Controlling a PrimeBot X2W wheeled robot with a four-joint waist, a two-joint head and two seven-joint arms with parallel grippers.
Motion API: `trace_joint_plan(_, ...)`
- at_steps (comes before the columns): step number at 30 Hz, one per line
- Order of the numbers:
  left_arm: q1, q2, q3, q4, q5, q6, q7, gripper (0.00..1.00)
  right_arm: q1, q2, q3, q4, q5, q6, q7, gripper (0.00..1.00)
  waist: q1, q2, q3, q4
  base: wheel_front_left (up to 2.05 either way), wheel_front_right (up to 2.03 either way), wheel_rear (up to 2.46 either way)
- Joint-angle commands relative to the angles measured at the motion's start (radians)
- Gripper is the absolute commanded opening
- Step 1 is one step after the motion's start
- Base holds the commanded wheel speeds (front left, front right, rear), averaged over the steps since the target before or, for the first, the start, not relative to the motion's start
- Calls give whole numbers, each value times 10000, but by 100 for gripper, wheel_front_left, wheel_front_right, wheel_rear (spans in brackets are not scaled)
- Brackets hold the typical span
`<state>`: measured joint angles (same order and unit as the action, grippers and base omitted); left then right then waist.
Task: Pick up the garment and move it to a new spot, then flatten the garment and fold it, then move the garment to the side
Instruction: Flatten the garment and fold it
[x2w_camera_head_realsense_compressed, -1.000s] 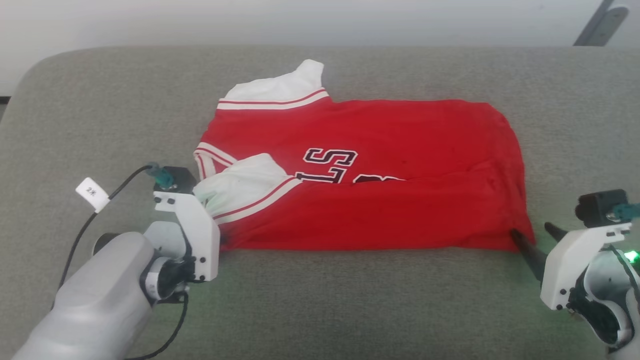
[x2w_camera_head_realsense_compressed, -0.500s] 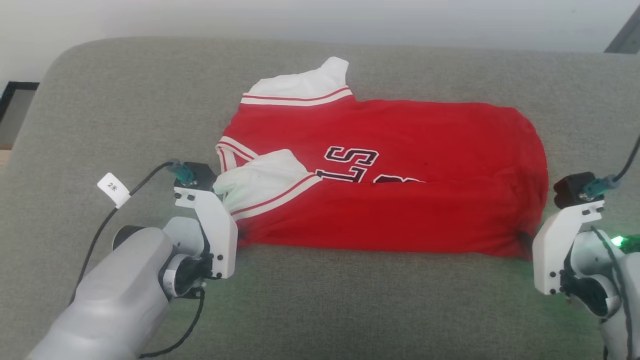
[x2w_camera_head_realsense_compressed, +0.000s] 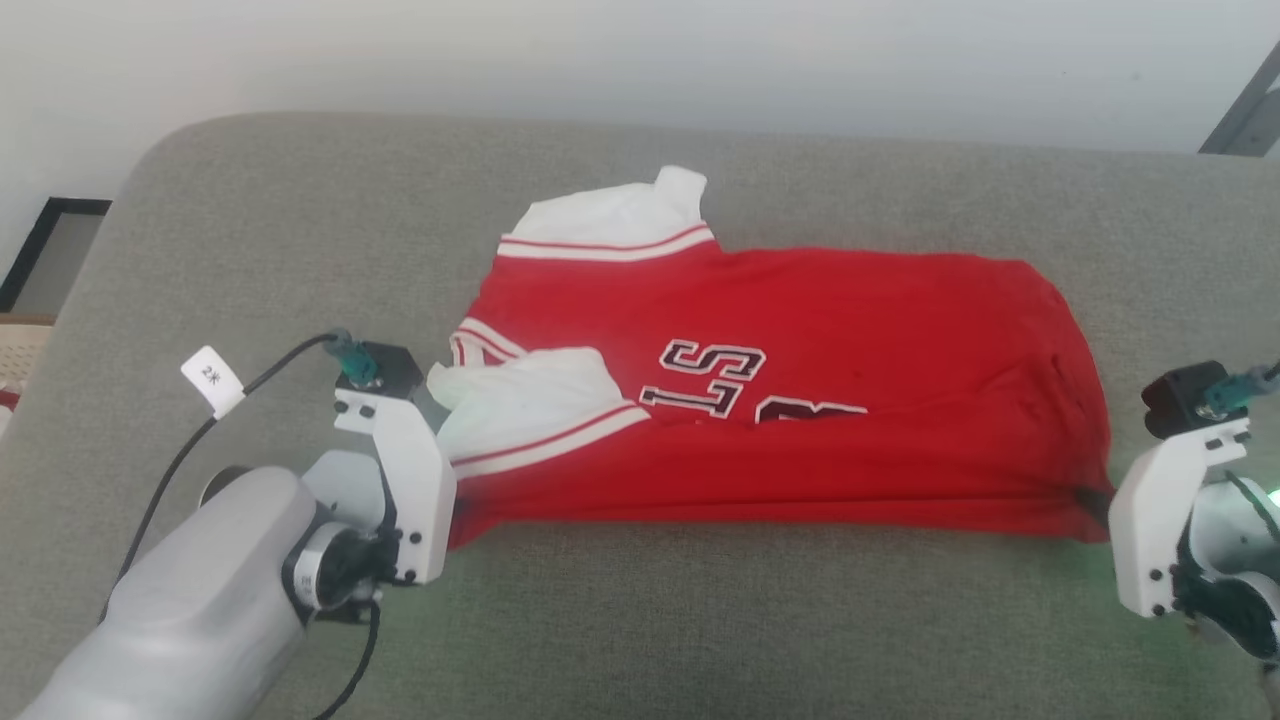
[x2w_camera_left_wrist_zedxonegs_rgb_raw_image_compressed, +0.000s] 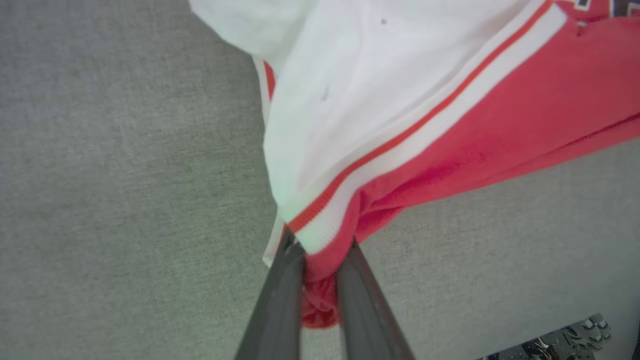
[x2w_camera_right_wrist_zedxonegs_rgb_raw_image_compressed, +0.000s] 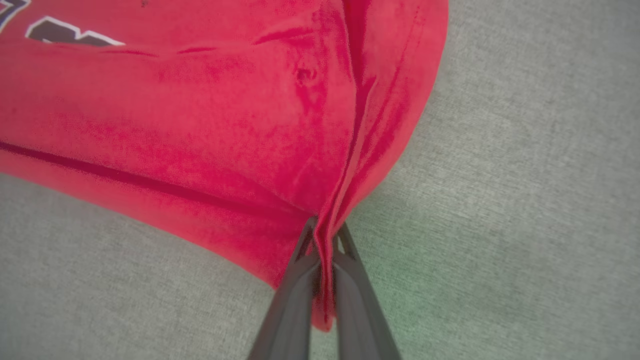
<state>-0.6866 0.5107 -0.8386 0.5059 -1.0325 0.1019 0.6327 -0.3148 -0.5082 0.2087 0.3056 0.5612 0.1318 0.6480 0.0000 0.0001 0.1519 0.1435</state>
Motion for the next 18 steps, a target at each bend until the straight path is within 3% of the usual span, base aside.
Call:
trace_joint_plan(1, 279, 316, -9, -396, 20, 278, 212, 0, 253, -264, -94, -217, 133, -22, 149, 0, 0, -1, -73, 28, 0, 0, 0)
trace_joint_plan(11, 1744, 1498, -131, -3798, -171, 2120, 1224, 0, 1633, -1192, -278, -1963, 697, -22, 1108, 0, 0, -1, -139, 26, 0, 0, 0)
trace_joint_plan(18, 2534, 1560, -239, -4555, -361, 2656, 1222, 0, 2296, -867, -635, -2193, 771, -21, 1169, 0, 0, -1, 2, -88, 0, 0, 0)
